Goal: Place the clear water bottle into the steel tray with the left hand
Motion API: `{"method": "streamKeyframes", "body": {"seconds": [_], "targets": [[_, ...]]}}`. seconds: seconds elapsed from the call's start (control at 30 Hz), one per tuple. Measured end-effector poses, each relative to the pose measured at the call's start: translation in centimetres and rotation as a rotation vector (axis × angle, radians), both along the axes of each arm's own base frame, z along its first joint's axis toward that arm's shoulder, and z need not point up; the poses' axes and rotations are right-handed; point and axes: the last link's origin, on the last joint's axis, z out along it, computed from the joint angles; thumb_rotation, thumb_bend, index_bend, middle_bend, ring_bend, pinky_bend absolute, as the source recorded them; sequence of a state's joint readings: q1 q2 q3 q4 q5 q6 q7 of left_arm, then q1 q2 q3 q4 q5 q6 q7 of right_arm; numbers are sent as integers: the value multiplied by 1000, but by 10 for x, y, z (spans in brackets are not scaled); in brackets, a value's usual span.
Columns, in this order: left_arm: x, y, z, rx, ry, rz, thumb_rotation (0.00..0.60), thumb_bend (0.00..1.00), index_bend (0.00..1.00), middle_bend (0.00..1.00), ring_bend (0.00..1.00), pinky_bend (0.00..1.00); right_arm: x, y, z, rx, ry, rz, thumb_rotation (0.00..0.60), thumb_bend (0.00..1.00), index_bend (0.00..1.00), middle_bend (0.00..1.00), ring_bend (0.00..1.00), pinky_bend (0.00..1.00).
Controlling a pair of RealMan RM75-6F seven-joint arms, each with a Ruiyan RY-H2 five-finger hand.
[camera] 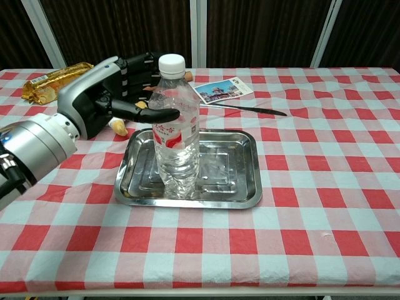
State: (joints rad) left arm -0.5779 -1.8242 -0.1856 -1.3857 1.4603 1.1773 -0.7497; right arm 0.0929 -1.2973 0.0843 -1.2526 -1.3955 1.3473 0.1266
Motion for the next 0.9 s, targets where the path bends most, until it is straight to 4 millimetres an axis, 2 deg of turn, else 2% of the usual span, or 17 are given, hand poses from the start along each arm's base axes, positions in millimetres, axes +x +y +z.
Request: {"method": "streamKeyframes", "body": {"seconds": [0.1,0.27,0.5,0.57,0.7,0.83,0.9], "targets": [[6,3,13,19,-17,-5,600,0,284,388,238,274,1,0,1,-3,-3,2,600,92,35,19,0,0],[19,18,46,101,-26,-13,600,0,278,382,233,246,2,1,1,-2,-5,5,600,92,35,19,0,0],[30,59,103,241,-25,24,600,5,279,382,233,247,6,2,3,-12,-17,33,600,93,35,20,0,0],[28,73,122,300,7,35,600,48,288,382,233,249,8,2,3,-14,-30,44,600,93,35,22,0,0],[8,93,150,432,145,63,600,177,325,382,233,250,8,3,4,-15,-45,61,600,94,35,24,0,0],[-35,103,186,600,381,128,600,194,348,380,233,242,9,3,4,-15,-45,68,600,93,35,25,0,0],[-54,102,194,651,505,157,600,189,357,376,233,237,9,3,3,-14,-38,70,600,93,35,25,0,0]]}}
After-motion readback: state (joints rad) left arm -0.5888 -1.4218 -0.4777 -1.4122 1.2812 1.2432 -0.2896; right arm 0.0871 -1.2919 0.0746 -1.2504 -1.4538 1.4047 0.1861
